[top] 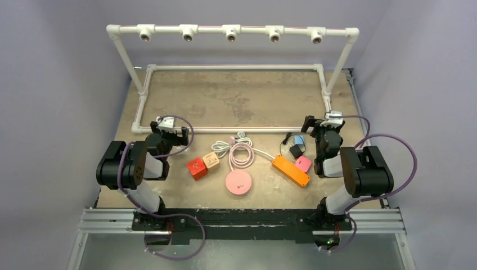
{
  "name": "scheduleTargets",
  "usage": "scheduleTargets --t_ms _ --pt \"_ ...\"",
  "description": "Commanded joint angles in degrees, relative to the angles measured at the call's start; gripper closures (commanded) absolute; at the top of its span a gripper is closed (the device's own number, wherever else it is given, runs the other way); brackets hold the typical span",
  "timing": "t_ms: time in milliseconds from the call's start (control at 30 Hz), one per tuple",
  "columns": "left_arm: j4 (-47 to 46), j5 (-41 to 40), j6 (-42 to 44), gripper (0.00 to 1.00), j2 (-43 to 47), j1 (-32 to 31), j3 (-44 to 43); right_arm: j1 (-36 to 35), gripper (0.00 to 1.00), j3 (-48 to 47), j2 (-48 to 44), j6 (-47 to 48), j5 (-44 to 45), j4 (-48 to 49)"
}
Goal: Insert the plug
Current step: Pick up the socket from the center of the board.
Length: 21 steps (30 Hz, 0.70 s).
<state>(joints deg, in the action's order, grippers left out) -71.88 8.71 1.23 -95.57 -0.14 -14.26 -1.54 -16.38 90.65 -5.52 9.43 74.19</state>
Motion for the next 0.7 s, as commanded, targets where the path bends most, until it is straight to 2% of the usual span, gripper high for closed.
scheduleTargets --t_ms 0,200,300,333,400,500,567,600,633,667 --pt "-2.61 -0.27 0.48 0.01 0.47 -0.12 -0.50 0.05 0.01 -0.03 -0.44 -0.02 0.00 2.04" --pt "-2.39 -0.26 0.55 0.01 0.43 -0.18 -0.67 0.05 0.01 -0.30 -0.30 -0.19 0.12 1.58" --pt "-1.72 1.00 -0.06 0.01 1.05 0.04 -1.05 0.05 0.01 0.25 -0.63 -0.83 5.63 3.24" --pt "1.90 1.59 -0.64 0.01 2.31 1.50 -2.42 -0.04 0.01 0.33 -1.21 -0.59 8.51 3.50" --pt "13.32 0.90 -2.36 0.01 5.59 2.25 -7.76 -0.32 0.01 0.44 -4.16 0.86 6.47 1.40" --pt "35.10 1.55 -2.72 0.01 8.39 2.47 -18.43 -1.18 0.01 -1.97 -13.95 1.20 4.17 -10.21" --pt "46.47 4.00 -2.49 0.01 9.31 2.44 -22.98 -1.04 0.01 -5.53 -20.66 -6.23 3.37 -23.22" --pt "50.14 5.44 -2.01 0.01 10.10 2.44 -24.21 -1.01 0.01 -6.51 -22.38 -11.01 4.45 -26.16" --pt "53.43 6.82 -1.53 0.01 11.96 2.49 -25.28 -1.01 0.01 -7.50 -23.63 -19.89 6.84 -28.66" --pt "56.30 8.31 -0.54 0.01 13.66 2.44 -25.95 -1.01 0.01 -9.59 -25.53 -26.99 7.13 -35.78"
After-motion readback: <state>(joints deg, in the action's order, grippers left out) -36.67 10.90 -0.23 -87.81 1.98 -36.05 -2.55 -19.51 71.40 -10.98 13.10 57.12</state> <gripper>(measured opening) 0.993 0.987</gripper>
